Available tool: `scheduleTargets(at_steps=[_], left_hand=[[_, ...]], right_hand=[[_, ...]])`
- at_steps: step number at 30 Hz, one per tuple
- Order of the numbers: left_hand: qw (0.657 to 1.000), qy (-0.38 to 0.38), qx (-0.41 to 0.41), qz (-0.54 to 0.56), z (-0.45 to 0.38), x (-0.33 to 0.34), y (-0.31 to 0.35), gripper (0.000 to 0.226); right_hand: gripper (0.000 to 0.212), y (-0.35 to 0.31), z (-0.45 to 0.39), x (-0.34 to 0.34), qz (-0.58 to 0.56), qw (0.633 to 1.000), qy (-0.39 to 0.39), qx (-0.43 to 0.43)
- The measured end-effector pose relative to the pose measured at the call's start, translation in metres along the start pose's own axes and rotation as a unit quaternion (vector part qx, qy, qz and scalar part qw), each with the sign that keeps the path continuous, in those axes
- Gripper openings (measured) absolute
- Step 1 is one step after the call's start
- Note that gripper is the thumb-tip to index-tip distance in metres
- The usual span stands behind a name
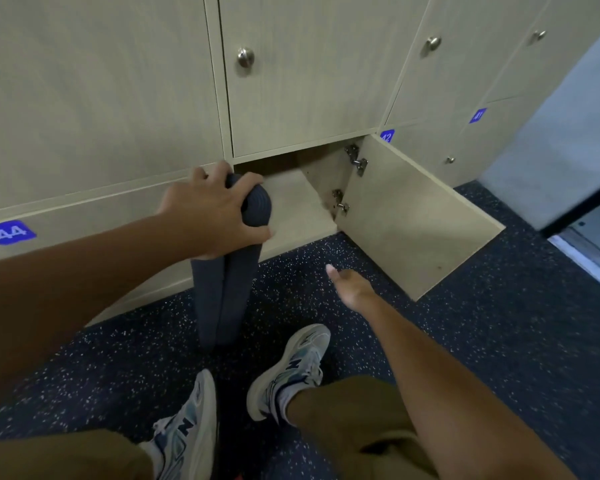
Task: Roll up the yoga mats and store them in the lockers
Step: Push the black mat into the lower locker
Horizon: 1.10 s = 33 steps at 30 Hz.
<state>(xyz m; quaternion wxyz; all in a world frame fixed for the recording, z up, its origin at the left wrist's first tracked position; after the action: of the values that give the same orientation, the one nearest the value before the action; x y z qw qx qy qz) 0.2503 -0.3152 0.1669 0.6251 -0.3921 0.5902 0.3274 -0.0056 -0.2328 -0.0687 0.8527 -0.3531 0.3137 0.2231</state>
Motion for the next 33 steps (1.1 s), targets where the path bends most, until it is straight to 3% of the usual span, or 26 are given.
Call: scheduleTargets(at_steps=[3,5,8,10,12,14,18,20,23,26,29,33], left_hand=[[0.999,-0.03,0.018,-0.009,0.007,0.001,0.015,0.094],[0.997,-0.065,0.032,-0.006,0.016,0.001,0.023,0.101],[0.993,-0.099,0.054,0.026,0.036,0.001,0.037,0.112],[0.987,-0.118,0.045,0.099,0.046,0.0,0.039,0.097],[0.965,-0.157,0.039,0.206,0.056,0.003,0.041,0.088],[0.931,-0.186,0.06,0.309,0.068,0.001,0.049,0.093],[0.909,-0.199,0.056,0.361,0.092,0.003,0.055,0.093],[0.901,-0.201,0.042,0.382,0.098,0.003,0.057,0.086],[0.879,-0.177,0.046,0.441,0.103,-0.011,0.063,0.057],[0.858,-0.153,0.045,0.488,0.104,-0.021,0.064,0.032],[0.843,-0.163,-0.005,0.512,0.102,-0.008,0.054,0.031],[0.816,-0.205,-0.108,0.529,0.09,0.037,0.032,0.042]], right_hand=[[0.082,-0.051,0.045,0.026,-0.08,0.993,-0.081,-0.015],[0.085,-0.07,0.078,0.052,-0.189,0.967,-0.172,0.016],[0.098,-0.081,0.132,0.103,-0.35,0.862,-0.351,0.107],[0.108,-0.085,0.157,0.127,-0.419,0.793,-0.419,0.145],[0.112,-0.088,0.163,0.138,-0.48,0.747,-0.429,0.164],[0.101,-0.091,0.161,0.138,-0.531,0.72,-0.413,0.171],[0.096,-0.092,0.168,0.137,-0.561,0.681,-0.418,0.217],[0.094,-0.091,0.171,0.133,-0.553,0.689,-0.412,0.223],[0.089,-0.09,0.168,0.114,-0.552,0.712,-0.378,0.213],[0.091,-0.088,0.138,0.097,-0.535,0.768,-0.314,0.159],[0.099,-0.086,0.109,0.09,-0.511,0.809,-0.268,0.118],[0.072,-0.09,0.105,0.062,-0.476,0.86,-0.177,0.051]])
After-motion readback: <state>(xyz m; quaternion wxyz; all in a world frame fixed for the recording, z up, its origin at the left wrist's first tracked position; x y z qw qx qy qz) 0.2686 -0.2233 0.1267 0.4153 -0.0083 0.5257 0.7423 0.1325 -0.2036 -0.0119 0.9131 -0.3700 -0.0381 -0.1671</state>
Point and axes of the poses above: each hand's wrist, its own z-axis away from the middle knuckle, its own x-axis out of the palm, y = z × x, the point moved 10 cm from there along -z, towards the middle knuckle, and after that the axes turned 1 degree about y, right-handed, at the moved point
